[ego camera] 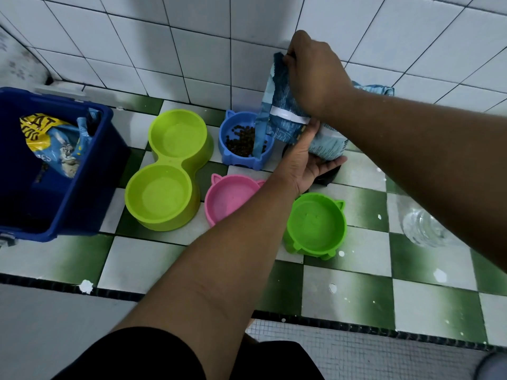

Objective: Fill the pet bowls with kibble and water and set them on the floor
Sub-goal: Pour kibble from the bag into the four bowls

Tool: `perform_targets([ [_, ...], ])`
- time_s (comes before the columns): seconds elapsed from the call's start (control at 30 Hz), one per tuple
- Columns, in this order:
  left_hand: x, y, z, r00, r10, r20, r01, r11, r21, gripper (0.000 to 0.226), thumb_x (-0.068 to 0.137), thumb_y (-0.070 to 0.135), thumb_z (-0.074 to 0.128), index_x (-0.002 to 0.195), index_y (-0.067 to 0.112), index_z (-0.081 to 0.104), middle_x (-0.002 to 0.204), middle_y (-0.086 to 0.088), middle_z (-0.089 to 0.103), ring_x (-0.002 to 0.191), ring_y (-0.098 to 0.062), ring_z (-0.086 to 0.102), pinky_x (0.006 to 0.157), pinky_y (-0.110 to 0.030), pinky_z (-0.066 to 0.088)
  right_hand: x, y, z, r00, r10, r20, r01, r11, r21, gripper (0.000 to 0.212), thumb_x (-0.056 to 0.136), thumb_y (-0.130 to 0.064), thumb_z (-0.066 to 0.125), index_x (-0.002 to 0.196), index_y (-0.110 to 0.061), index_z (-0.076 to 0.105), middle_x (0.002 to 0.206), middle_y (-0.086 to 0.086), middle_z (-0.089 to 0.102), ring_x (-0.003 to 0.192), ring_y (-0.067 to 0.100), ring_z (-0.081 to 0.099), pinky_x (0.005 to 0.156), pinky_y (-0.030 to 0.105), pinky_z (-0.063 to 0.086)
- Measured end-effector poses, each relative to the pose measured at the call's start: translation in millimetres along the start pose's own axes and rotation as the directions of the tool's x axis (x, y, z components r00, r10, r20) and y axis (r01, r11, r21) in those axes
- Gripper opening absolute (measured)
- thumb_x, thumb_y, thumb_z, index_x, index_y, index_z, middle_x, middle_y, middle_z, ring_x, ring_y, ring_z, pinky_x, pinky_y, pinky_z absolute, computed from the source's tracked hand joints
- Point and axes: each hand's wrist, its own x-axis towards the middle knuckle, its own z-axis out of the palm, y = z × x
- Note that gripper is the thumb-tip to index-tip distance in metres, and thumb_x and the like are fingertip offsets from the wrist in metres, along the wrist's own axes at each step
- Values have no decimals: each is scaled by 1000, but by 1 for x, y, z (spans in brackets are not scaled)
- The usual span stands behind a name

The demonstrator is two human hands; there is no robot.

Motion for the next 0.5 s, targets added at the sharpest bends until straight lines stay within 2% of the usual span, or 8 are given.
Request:
perform_targets([
  [0.13,-1,0,4,1000,6,-22,-7,1000,-25,39,99,42,62,118,9,60,115,-18,64,103,-32,65,97,-54,54,3,-1,3,1000,-13,4,13,1000,-3,11,98,-6,44,107,-2,51,87,12,55,73,28,51,61,39,40],
  [0.27,-1,0,3,1000,5,-20,-6,999,-43,35,99,40,62,116,9,60,114,-18,63,103,-32,64,98,-54,53,2,0,5,999,-40,2,40,999,-4,14,101,-10,41,107,-2,51,86,11,53,72,26,49,60,34,34],
  [0.5,-4,1,4,999,8,-33,-9,999,-32,33,101,40,59,112,9,60,111,-18,64,101,-31,65,101,-54,51,3,-1,4,999,-45,3,45,999,-7,16,101,-10,40,108,-1,51,89,14,57,74,28,51,63,40,42],
])
